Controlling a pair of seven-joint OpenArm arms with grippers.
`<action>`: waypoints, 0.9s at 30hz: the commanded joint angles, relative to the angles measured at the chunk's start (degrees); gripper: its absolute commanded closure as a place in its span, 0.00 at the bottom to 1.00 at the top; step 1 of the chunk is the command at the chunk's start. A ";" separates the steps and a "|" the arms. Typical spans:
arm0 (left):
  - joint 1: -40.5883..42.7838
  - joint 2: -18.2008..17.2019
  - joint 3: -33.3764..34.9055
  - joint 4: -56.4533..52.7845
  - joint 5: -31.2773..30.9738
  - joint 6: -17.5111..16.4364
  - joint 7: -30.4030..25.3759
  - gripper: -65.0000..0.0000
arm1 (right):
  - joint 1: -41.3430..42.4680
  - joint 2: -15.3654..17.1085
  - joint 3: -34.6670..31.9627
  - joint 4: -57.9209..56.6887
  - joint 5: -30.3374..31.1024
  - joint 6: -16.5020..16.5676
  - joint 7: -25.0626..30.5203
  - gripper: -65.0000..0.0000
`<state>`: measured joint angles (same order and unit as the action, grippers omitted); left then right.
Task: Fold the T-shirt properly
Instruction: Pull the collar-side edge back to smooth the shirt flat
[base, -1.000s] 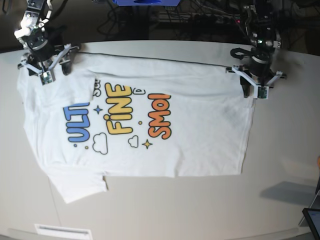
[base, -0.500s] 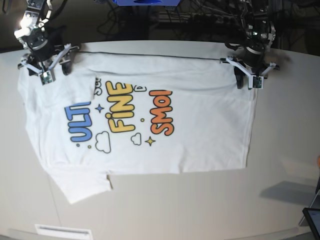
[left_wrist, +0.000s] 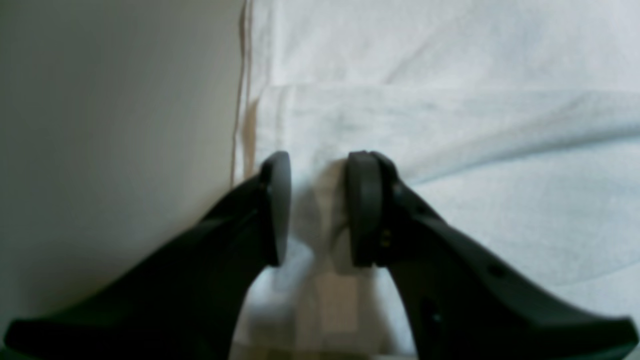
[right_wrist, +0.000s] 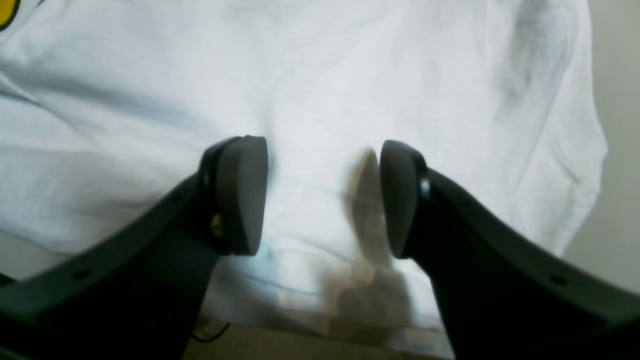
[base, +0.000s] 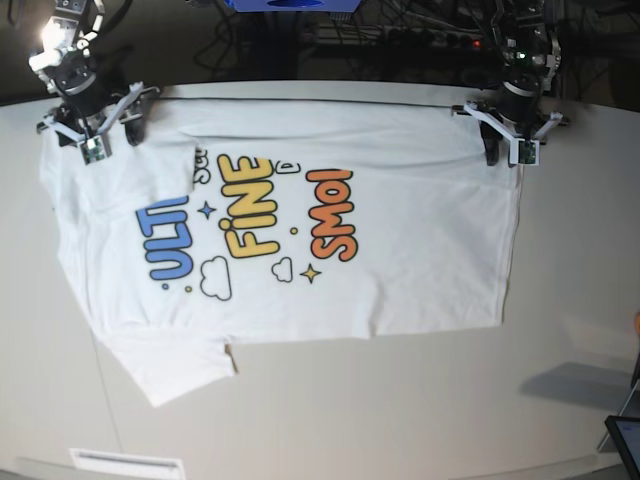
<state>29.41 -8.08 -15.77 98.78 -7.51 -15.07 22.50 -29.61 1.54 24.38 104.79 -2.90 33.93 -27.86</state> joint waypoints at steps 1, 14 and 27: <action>0.53 -0.41 -0.45 0.16 2.10 0.70 3.39 0.70 | -0.94 0.09 0.28 0.13 -2.42 0.31 -3.22 0.47; 0.35 -0.32 -0.54 9.39 1.75 0.78 3.83 0.70 | 0.55 0.00 0.01 8.31 -2.33 0.31 -6.91 0.47; -3.61 -0.14 -2.82 14.58 1.49 0.87 10.51 0.69 | 6.88 1.40 0.19 9.62 -2.33 0.48 -8.76 0.47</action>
<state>25.98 -7.57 -17.89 112.16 -6.28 -15.20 35.00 -22.96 2.24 24.36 113.25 -5.52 34.81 -37.67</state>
